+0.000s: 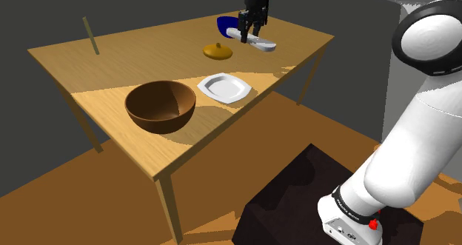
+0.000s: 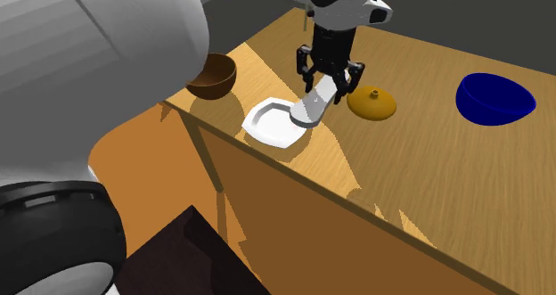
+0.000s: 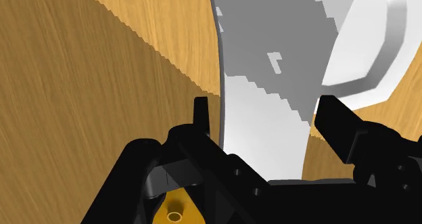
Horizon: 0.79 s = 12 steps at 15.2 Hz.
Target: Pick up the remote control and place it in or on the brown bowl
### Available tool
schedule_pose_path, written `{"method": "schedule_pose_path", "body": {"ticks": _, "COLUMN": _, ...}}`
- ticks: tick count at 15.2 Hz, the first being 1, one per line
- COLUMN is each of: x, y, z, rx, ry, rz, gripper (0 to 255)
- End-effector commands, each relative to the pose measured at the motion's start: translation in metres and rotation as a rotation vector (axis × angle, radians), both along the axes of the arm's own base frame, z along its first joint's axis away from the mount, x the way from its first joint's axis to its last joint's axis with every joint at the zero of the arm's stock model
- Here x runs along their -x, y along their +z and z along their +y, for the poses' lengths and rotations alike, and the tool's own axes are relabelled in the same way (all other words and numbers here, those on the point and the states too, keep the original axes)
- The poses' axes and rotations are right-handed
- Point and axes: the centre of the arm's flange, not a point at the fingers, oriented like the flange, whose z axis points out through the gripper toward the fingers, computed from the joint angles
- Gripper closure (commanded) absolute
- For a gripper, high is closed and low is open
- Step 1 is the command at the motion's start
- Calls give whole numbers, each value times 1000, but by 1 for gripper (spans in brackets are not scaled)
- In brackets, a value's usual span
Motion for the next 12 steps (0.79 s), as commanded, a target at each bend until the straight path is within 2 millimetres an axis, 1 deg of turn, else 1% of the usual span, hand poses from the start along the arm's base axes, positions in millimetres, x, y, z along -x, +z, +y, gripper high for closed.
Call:
{"method": "schedule_pose_path", "body": {"ticks": 1, "x": 6, "y": 1, "z": 29, "rx": 0, "ry": -1, "rz": 0, "gripper": 255}}
{"method": "schedule_pose_path", "body": {"ticks": 12, "x": 28, "y": 2, "z": 172, "rx": 0, "ry": -1, "rz": 0, "gripper": 255}}
